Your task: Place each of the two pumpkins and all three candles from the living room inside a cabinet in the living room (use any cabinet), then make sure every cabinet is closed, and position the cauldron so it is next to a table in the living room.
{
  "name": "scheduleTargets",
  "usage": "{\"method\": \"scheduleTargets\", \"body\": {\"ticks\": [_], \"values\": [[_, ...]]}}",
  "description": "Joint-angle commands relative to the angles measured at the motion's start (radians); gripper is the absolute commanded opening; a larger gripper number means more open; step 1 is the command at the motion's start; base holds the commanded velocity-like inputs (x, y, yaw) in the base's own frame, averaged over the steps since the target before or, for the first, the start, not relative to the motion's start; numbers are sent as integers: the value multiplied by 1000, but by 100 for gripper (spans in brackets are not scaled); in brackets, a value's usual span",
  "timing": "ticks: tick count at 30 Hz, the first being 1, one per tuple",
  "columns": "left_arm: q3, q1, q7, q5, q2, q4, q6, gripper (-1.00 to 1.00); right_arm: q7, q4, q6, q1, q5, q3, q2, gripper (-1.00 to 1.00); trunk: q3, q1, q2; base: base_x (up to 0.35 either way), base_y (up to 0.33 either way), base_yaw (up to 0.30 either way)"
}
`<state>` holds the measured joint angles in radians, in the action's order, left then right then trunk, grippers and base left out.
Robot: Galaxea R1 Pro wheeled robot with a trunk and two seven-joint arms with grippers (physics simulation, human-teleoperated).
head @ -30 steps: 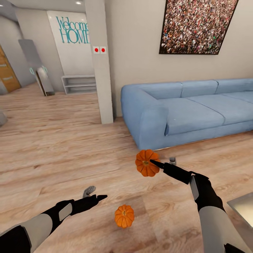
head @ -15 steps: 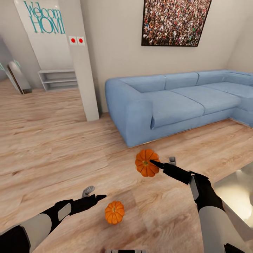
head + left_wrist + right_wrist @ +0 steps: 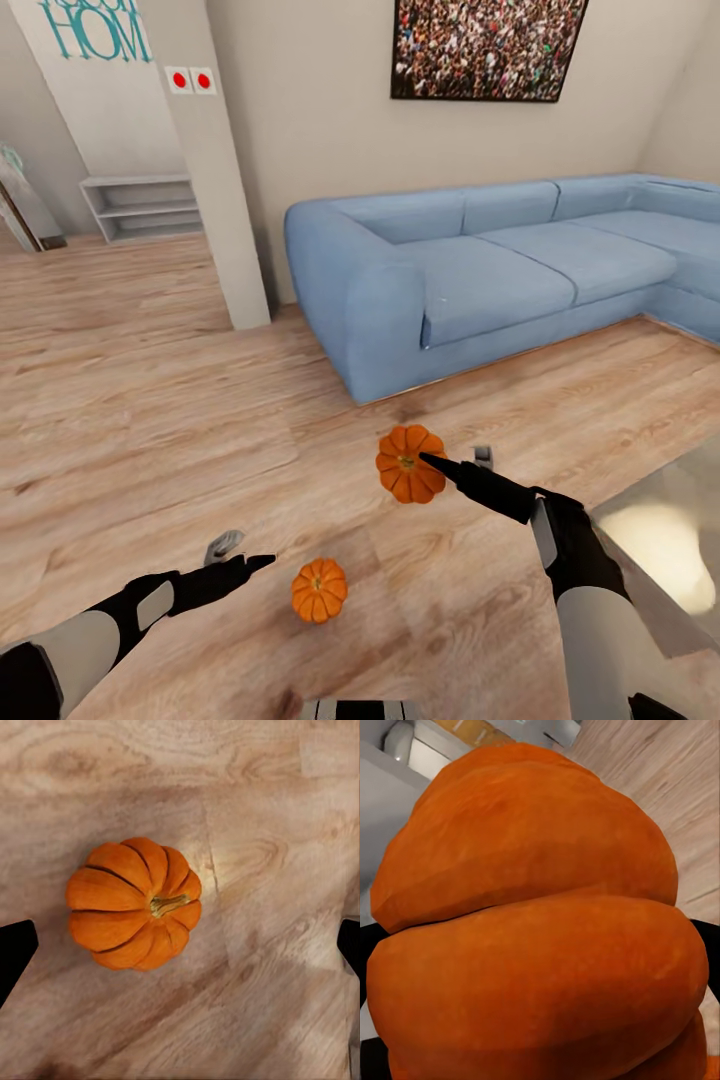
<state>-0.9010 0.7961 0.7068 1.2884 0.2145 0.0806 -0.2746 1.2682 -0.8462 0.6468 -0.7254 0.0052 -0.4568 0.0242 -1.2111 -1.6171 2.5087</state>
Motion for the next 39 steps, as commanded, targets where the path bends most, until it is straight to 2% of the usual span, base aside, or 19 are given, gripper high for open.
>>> {"method": "scheduleTargets", "body": {"ticks": [1,5,11,15,18,25,39], "values": [[0,0,0,0,0,0,0,100,1,0,2,0,-2,0,1,-100,-4,0,0,0,0,282],[1,0,0,0,-1,-1,0,100,0,-1,2,0,-3,0,2,-100,-19,-2,1,0,0,245],[1,0,2,0,-2,-1,0,100,2,-2,1,0,-3,1,2,-100,-43,-5,3,0,0,38],[1,0,3,0,-1,-1,3,100,2,-3,0,0,-3,24,2,-100,-43,-5,3,0,0,2],[1,0,1,-1,-3,-1,4,100,3,-3,-1,0,-4,38,1,-100,-54,-6,3,0,0,0],[1,0,-4,-2,-4,-1,5,100,3,-4,-2,0,-4,42,2,-100,-81,-9,5,0,0,19],[1,0,-5,-3,-4,-1,5,100,4,-4,-2,0,-5,43,2,-100,-135,-16,8,0,0,264]]}}
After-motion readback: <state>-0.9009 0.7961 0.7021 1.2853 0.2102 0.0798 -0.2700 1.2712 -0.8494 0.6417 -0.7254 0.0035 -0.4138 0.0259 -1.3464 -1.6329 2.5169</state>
